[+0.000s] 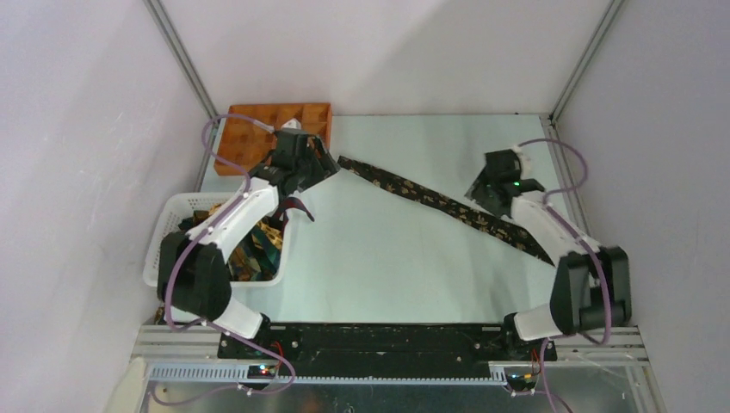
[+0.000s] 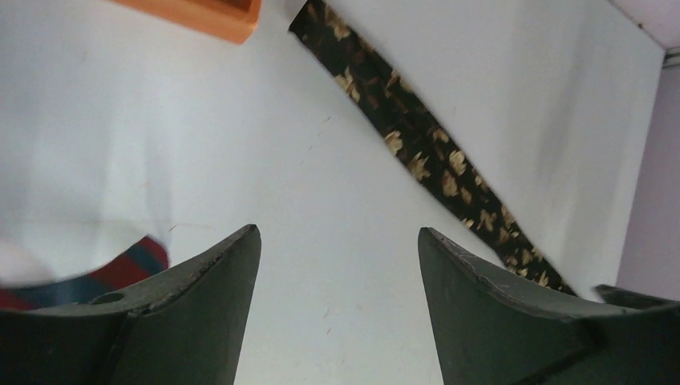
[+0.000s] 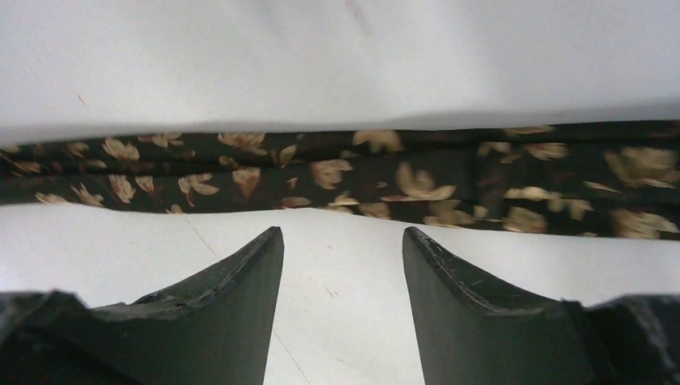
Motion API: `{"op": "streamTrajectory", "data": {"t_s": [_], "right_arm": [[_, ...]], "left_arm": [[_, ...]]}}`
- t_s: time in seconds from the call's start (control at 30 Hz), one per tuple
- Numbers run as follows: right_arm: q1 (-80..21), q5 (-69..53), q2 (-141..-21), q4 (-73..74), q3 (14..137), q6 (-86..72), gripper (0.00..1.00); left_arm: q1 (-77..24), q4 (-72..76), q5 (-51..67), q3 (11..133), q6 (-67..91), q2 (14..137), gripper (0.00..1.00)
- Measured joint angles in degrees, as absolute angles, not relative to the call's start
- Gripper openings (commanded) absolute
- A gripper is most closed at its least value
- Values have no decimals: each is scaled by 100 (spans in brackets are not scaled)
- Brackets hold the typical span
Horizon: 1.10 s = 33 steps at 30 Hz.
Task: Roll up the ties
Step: Flatten out the tie at the center of the board.
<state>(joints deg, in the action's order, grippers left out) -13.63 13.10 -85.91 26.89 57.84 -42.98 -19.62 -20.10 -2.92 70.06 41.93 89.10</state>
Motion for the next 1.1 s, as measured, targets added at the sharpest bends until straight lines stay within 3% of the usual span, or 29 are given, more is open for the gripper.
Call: {"op": "streamTrajectory", "data": {"t_s": [0.27,0.73,1.1], "right_arm": [[336,244,-7253,3094,5229,-4158,66],[1835,340,-7275,4032,4696,-3983,67],[2539,266,-8154,3636,4687,-3833,62]], "left_arm": [[-1944,-2222,-416,5905,4012,7666,82],[-1533,-2198,272,5697,3898,7824,80],[-1334,-1975,790,5621,3955,8018,78]]}}
